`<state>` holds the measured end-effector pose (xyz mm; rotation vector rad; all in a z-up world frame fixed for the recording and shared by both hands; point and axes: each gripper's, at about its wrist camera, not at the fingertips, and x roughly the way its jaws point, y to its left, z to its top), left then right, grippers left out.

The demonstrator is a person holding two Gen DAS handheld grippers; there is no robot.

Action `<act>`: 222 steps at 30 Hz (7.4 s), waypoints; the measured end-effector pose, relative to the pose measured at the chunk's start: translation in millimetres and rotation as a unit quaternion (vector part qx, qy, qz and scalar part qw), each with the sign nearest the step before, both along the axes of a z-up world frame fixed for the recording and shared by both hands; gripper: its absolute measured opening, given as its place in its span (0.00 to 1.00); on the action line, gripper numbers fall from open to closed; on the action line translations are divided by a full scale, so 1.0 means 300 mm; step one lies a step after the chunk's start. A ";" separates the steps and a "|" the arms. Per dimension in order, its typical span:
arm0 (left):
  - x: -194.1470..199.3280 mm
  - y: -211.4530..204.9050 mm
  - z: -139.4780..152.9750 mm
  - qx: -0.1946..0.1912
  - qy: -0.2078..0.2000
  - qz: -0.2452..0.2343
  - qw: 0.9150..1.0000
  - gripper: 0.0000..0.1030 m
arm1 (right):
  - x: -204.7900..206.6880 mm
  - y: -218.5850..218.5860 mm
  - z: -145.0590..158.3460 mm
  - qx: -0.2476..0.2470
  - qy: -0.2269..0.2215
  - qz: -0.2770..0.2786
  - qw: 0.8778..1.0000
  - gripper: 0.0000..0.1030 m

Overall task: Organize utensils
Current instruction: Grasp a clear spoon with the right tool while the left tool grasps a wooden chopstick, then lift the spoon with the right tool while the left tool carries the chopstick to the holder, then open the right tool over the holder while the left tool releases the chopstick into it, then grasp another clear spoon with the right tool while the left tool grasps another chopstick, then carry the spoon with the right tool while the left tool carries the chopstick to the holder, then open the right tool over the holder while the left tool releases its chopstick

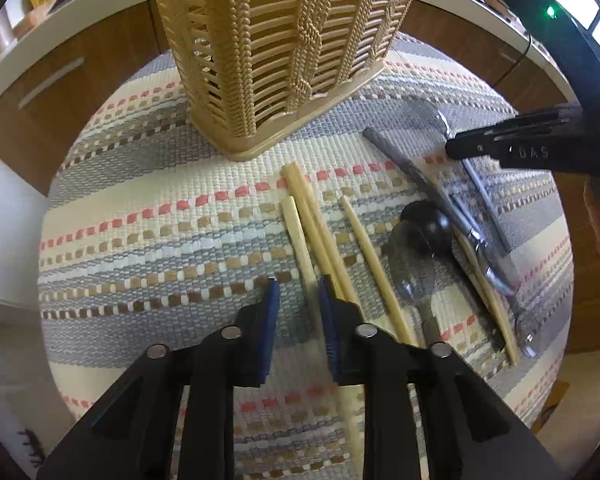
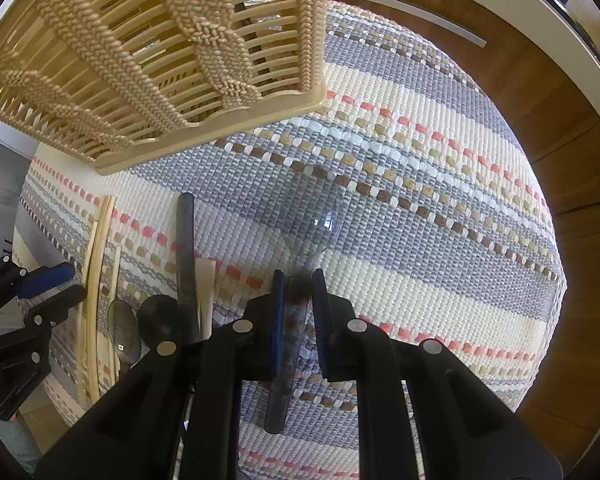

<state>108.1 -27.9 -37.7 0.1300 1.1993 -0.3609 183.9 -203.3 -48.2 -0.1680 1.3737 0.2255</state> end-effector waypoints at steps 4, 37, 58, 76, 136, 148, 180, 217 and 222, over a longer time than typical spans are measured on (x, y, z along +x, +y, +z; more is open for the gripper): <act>0.004 0.013 -0.004 -0.001 0.005 -0.001 1.000 0.12 | -0.008 0.012 -0.007 -0.006 0.000 0.003 1.000 0.11; 0.000 0.101 0.784 -0.224 -0.385 0.091 0.891 0.03 | -0.182 0.000 0.801 0.186 -0.348 0.041 0.918 0.10; 0.184 0.143 0.584 -0.187 -0.498 0.166 0.830 0.04 | 0.137 0.066 0.577 0.152 -0.466 -0.001 0.872 0.10; 0.032 0.178 0.574 -0.209 -0.459 0.136 0.852 0.43 | -0.013 -0.054 0.547 0.230 -0.393 -0.013 0.890 0.28; 0.041 -0.098 0.000 0.019 -0.027 -0.035 0.999 0.05 | -0.086 0.250 0.010 0.085 -0.020 0.051 0.995 0.18; 0.026 0.033 0.010 -0.007 -0.009 -0.015 1.000 0.07 | -0.072 0.405 -0.039 0.037 -0.003 0.080 0.996 0.18; -0.124 0.153 0.692 -0.224 -0.337 0.026 0.914 0.04 | -0.346 0.132 0.656 0.274 -0.282 0.122 0.911 0.10; 0.225 0.172 0.467 -0.225 -0.473 0.140 0.840 0.04 | 0.191 0.053 0.517 0.204 -0.460 0.005 0.864 0.10; 0.204 0.183 0.449 -0.232 -0.463 0.134 0.845 0.05 | 0.154 0.041 0.505 0.208 -0.453 0.008 0.867 0.10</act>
